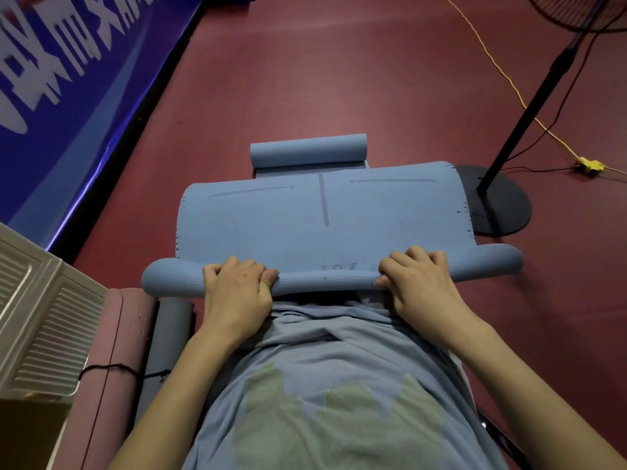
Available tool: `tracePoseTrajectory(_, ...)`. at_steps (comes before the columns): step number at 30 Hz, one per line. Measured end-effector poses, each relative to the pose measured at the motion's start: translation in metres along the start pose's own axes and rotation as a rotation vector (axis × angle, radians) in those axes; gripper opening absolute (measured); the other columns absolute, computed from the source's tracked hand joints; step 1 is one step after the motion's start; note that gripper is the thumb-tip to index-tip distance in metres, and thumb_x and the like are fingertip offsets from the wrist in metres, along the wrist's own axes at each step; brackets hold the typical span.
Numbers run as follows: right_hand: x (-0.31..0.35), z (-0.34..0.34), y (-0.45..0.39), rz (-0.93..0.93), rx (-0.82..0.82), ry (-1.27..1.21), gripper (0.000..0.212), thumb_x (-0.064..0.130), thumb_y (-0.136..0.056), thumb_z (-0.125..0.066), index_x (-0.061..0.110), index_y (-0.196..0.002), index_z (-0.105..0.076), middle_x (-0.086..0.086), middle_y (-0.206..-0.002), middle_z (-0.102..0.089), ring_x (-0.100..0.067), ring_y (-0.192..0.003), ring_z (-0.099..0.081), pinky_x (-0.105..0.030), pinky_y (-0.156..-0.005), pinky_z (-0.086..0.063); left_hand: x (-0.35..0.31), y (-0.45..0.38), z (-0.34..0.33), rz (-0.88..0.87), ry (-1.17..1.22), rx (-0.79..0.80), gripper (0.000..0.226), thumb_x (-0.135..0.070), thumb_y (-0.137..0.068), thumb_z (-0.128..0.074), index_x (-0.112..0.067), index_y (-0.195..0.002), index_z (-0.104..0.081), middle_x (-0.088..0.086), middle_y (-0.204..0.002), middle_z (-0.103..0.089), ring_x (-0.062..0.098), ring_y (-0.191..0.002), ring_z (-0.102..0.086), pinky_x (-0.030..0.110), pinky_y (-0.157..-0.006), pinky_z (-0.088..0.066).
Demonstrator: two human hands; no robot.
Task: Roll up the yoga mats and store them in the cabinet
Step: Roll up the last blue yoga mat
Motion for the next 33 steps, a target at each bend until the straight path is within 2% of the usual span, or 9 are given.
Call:
tracePoseTrajectory(3,-0.006,0.0,0.004,0.004,0.014,-0.173,0.031,0.043,-0.098,-0.031,0.027,-0.084,-0.055,0.01,-0.08,-0.051,-0.017,-0.079,-0.043,-0.035,-0.071,-0.016,0.003,0.008,0.004,0.006,0.04,0.025,0.045,-0.049,-0.093,-0.022,-0.029,-0.073,-0.057,-0.008,-0.077,-0.065,0.018,-0.08,-0.047,0.036,-0.077,-0.019)
tracePoseTrajectory(7,-0.008,-0.014,0.014,-0.033,0.073,-0.373,0.032,0.049,-0.096,-0.03,0.026,-0.083,-0.048,0.009,-0.077,-0.046,-0.023,-0.075,-0.047,-0.037,-0.068,-0.027,0.013,0.021,-0.004,0.156,0.288,0.019,0.042,-0.05,-0.089,-0.04,-0.024,-0.065,-0.063,0.001,-0.067,-0.063,0.035,-0.082,-0.059,0.039,-0.076,-0.029)
tracePoseTrajectory(9,-0.012,-0.022,0.01,-0.083,0.084,-0.46,0.028,0.049,-0.098,-0.037,0.025,-0.087,-0.047,0.007,-0.078,-0.051,-0.026,-0.076,-0.052,-0.036,-0.067,-0.03,0.017,0.021,-0.007,0.245,0.372,0.009,0.038,-0.052,-0.086,-0.047,-0.029,-0.056,-0.053,-0.004,-0.057,-0.053,0.038,-0.077,-0.061,0.04,-0.073,-0.035)
tracePoseTrajectory(12,-0.021,-0.026,0.0,-0.13,0.127,-0.545,0.017,0.038,-0.103,-0.053,0.023,-0.103,-0.046,0.009,-0.084,-0.058,-0.018,-0.075,-0.053,-0.036,-0.067,-0.034,0.021,0.016,-0.005,0.314,0.373,0.003,0.034,-0.059,-0.084,-0.054,-0.029,-0.07,-0.061,0.0,-0.062,-0.06,0.036,-0.079,-0.065,0.042,-0.074,-0.045)
tracePoseTrajectory(15,-0.018,-0.019,0.001,-0.057,0.085,-0.518,0.013,0.038,-0.1,-0.058,0.027,-0.096,-0.05,0.011,-0.082,-0.059,-0.016,-0.075,-0.054,-0.037,-0.066,-0.041,0.029,0.012,-0.007,0.395,0.46,0.026,0.042,-0.049,-0.085,-0.074,-0.025,-0.109,-0.048,-0.003,-0.072,-0.066,0.03,-0.081,-0.063,0.045,-0.078,-0.048)
tracePoseTrajectory(21,-0.005,-0.009,0.012,0.09,-0.173,-0.363,0.026,0.037,-0.098,-0.055,0.018,-0.081,-0.051,0.003,-0.079,-0.054,-0.023,-0.074,-0.049,-0.042,-0.063,-0.041,0.021,0.009,-0.009,0.345,0.224,0.044,0.036,-0.047,-0.089,-0.068,-0.025,-0.073,-0.045,-0.009,-0.068,-0.056,0.029,-0.084,-0.061,0.04,-0.081,-0.033)
tracePoseTrajectory(24,0.001,-0.007,0.016,0.096,-0.226,-0.278,0.027,0.033,-0.099,-0.058,0.015,-0.08,-0.053,0.0,-0.081,-0.055,-0.027,-0.076,-0.047,-0.046,-0.064,-0.043,0.019,0.006,-0.008,0.355,0.196,0.029,0.033,-0.046,-0.09,-0.069,-0.026,-0.073,-0.048,-0.011,-0.068,-0.053,0.029,-0.091,-0.061,0.041,-0.085,-0.031)
tracePoseTrajectory(28,0.002,0.0,0.017,0.044,-0.256,-0.22,0.031,0.043,-0.088,-0.071,0.015,-0.081,-0.061,-0.003,-0.107,-0.058,-0.028,-0.093,-0.046,-0.043,-0.078,-0.04,0.005,0.009,-0.003,0.299,0.1,-0.045,0.021,-0.039,-0.088,-0.074,-0.024,-0.082,-0.06,-0.007,-0.082,-0.051,0.032,-0.103,-0.05,0.042,-0.086,-0.026)
tracePoseTrajectory(33,0.013,0.004,0.012,-0.016,-0.206,-0.106,0.042,0.043,-0.066,-0.089,0.018,-0.08,-0.058,-0.001,-0.111,-0.058,-0.03,-0.106,-0.043,-0.036,-0.078,-0.025,0.008,0.012,0.0,0.138,0.148,-0.142,0.017,-0.031,-0.083,-0.082,-0.025,-0.082,-0.066,-0.012,-0.082,-0.047,0.024,-0.091,-0.042,0.036,-0.078,-0.021)
Point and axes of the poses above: each hand's wrist, its own y-axis away from the middle knuckle, its own z-axis out of the back of the hand, x = y × z, the point moved 7 cm from there along -y, towards the middle knuckle
